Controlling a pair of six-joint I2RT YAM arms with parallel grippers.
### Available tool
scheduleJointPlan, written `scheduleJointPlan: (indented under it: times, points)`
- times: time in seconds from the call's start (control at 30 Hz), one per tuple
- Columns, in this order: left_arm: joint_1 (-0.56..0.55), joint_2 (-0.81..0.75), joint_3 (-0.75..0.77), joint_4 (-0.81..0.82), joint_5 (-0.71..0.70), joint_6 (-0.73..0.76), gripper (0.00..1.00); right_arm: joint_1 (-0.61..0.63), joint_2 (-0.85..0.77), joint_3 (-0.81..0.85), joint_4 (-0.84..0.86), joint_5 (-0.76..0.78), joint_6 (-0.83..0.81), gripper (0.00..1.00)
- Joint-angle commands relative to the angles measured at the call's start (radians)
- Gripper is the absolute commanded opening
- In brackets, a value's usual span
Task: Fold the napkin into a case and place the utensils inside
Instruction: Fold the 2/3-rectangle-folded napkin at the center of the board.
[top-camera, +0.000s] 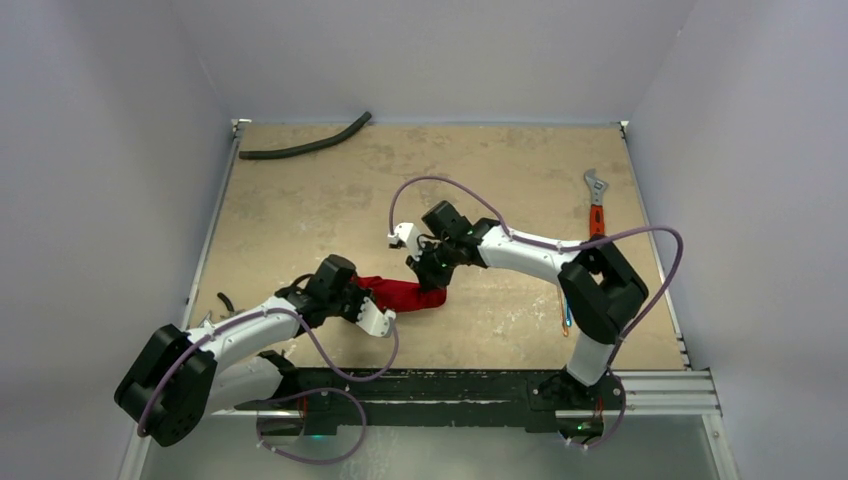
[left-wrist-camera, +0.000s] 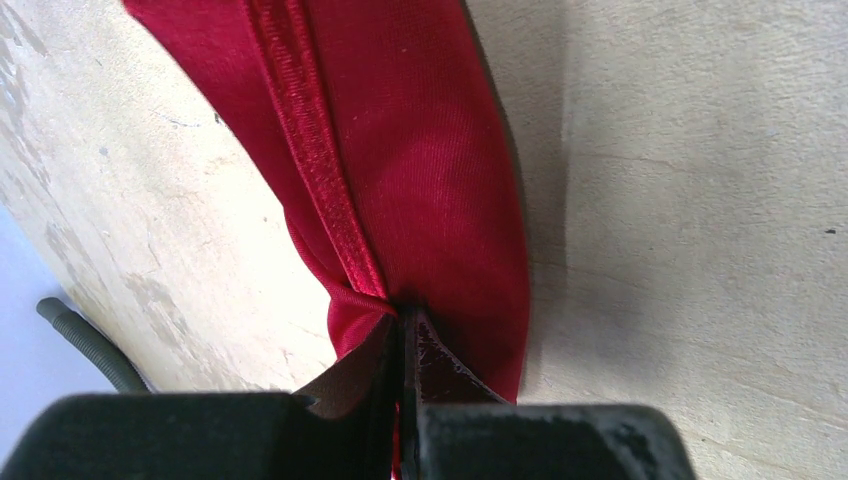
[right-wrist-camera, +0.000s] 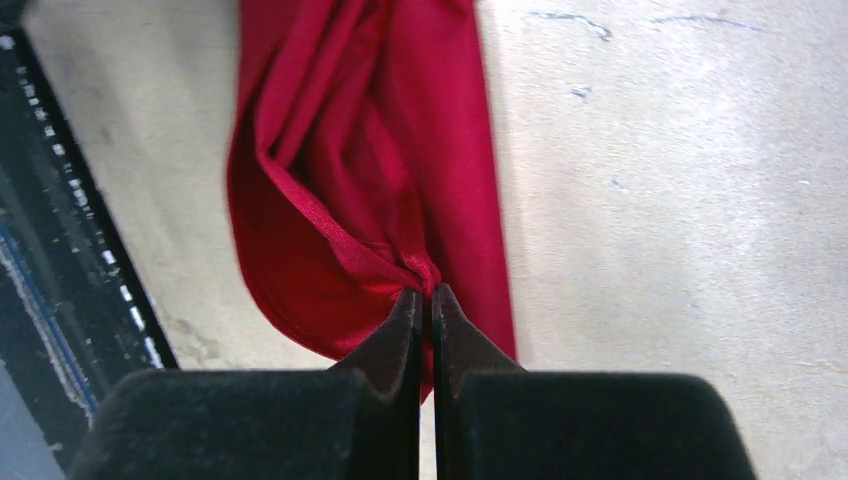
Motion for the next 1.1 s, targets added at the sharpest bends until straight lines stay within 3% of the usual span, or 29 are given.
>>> scheduleJointPlan:
  times: [0.0, 0.2, 0.47, 0.5, 0.67, 0.73, 1.07]
  points:
    - [-0.002, 0.029, -0.064, -0.179, 0.022, -0.021, 0.0, -0.047, 0.064, 0.071, -0.05, -0.006, 0.002, 0.0]
    - [-0.003, 0.019, -0.074, -0.169, -0.013, -0.016, 0.0, -0.069, 0.176, 0.129, -0.088, 0.011, -0.004, 0.0]
    - [-0.002, 0.003, -0.018, -0.168, -0.006, -0.097, 0.0, -0.073, 0.188, 0.119, -0.079, -0.038, -0.027, 0.0]
    - [-0.002, 0.002, -0.011, -0.167, -0.001, -0.115, 0.0, -0.073, 0.188, 0.118, -0.078, -0.039, -0.022, 0.02]
    - [-0.002, 0.01, -0.037, -0.184, 0.004, -0.085, 0.0, -0.08, 0.134, 0.117, -0.064, -0.022, 0.021, 0.31]
    - [-0.001, 0.01, -0.049, -0.188, 0.003, -0.074, 0.0, -0.091, 0.083, 0.111, -0.035, -0.042, 0.044, 0.37]
    - [-0.001, 0.014, -0.068, -0.187, -0.003, -0.09, 0.0, -0.191, -0.192, -0.049, 0.185, -0.082, 0.216, 0.36]
